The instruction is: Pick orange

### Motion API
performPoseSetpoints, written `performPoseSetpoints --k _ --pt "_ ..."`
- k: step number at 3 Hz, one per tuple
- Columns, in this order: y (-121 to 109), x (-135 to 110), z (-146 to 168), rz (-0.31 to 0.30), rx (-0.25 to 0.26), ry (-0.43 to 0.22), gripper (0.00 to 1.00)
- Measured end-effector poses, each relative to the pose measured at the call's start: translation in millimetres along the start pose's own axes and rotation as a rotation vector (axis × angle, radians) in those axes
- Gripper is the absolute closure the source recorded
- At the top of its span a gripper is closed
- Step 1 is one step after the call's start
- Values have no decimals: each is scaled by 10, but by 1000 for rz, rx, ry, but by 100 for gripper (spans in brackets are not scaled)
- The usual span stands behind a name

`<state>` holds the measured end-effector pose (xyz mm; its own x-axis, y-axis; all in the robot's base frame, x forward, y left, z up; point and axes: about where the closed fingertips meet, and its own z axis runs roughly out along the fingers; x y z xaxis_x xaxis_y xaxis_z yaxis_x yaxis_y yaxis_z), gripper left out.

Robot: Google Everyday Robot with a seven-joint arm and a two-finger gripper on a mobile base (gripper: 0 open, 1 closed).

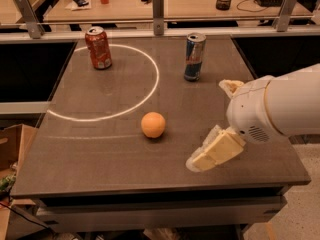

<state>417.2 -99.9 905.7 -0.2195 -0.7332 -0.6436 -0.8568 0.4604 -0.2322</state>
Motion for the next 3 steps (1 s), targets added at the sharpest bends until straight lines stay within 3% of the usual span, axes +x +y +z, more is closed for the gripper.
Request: performPoseSetpoints --k 1,3 --pt "53 77 247 24 -32 5 0" --pt "76 53 334 42 -12 3 0"
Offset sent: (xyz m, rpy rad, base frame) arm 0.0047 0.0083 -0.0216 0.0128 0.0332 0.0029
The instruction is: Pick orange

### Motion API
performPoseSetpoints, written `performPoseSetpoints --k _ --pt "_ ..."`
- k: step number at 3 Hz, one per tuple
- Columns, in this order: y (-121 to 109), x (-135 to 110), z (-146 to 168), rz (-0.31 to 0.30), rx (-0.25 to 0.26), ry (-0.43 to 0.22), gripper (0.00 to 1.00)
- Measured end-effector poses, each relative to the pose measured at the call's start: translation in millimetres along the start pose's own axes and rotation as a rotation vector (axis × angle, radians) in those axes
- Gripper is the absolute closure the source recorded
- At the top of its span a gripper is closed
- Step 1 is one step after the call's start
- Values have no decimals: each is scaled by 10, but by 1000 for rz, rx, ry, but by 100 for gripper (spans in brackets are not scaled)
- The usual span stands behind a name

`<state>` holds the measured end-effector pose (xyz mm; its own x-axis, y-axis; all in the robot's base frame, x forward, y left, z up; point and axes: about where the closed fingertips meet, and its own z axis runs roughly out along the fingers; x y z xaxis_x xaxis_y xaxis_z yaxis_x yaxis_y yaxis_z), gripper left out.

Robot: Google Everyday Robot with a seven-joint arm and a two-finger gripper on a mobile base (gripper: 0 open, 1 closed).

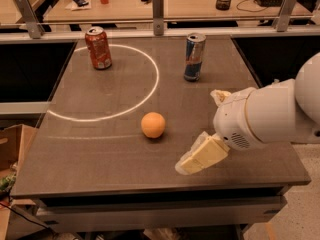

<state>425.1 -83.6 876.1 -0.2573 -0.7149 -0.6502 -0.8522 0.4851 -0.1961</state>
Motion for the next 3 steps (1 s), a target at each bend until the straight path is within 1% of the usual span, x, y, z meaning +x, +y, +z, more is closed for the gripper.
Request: performPoseSetpoints --k 1,2,3 --pt "24 -82 198 54 31 -12 0" --pt "27 -192 418 94 30 -31 0" --pt "10 -305 594 110 10 -56 0"
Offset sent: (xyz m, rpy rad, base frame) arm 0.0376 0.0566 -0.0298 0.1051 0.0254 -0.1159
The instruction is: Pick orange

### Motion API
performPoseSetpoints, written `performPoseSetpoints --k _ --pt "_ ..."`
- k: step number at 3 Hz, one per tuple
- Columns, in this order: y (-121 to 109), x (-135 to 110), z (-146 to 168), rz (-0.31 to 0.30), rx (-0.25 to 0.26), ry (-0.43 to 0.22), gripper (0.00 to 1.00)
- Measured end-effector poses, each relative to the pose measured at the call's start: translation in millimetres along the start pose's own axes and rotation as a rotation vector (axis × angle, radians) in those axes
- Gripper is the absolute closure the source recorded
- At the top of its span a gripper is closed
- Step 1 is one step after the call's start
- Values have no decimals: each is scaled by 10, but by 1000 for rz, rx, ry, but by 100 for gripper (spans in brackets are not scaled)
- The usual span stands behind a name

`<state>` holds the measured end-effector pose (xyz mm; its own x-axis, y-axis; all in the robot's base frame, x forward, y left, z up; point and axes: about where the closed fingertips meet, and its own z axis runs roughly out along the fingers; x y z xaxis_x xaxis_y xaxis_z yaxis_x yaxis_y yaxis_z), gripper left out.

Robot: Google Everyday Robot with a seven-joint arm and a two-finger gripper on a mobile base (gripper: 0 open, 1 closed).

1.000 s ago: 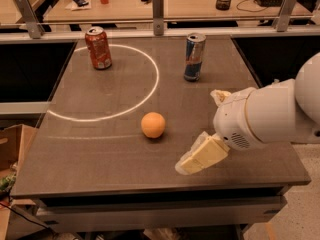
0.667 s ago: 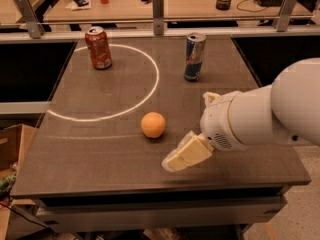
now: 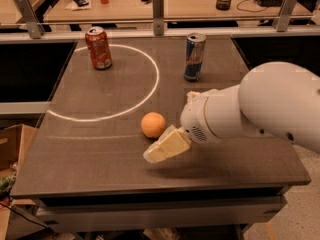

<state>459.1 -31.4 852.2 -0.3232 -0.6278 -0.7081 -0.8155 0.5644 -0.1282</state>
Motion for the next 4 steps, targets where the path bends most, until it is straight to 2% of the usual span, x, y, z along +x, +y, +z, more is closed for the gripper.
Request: performPoseSetpoints --k 3,4 --pt "107 -95 397 -7 -109 -47 0" --pt "128 -121 466 -16 -128 -53 18"
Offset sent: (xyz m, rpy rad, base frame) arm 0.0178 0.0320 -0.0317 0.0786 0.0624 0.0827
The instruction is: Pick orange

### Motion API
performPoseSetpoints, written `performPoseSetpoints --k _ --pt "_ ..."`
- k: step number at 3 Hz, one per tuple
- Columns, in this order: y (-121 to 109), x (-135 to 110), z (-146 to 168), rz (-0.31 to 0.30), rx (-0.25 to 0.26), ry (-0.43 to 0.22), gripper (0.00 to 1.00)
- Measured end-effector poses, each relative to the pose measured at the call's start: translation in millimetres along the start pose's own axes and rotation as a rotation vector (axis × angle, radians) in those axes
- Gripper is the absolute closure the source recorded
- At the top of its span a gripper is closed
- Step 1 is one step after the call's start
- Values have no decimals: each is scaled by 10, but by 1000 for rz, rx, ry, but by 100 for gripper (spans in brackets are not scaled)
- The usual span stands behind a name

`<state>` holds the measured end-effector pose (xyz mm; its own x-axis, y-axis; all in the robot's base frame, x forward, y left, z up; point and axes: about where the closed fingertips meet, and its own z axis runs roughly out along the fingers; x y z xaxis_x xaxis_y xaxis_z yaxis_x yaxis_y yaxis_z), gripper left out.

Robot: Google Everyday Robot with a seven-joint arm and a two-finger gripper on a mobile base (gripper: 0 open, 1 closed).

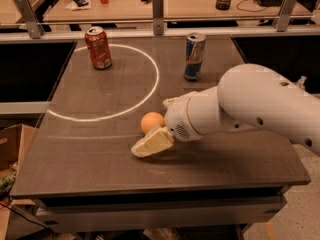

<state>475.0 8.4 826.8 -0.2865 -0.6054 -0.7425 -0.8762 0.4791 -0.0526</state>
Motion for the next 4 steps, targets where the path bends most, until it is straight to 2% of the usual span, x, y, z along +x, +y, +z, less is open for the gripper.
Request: performPoseSetpoints --k 2,3,4 --pt "48 -43 55 -21 -37 -6 64" --pt "37 -193 -14 -23 -43 -53 87" --pt "-35 -516 -223 -21 -44 -177 100"
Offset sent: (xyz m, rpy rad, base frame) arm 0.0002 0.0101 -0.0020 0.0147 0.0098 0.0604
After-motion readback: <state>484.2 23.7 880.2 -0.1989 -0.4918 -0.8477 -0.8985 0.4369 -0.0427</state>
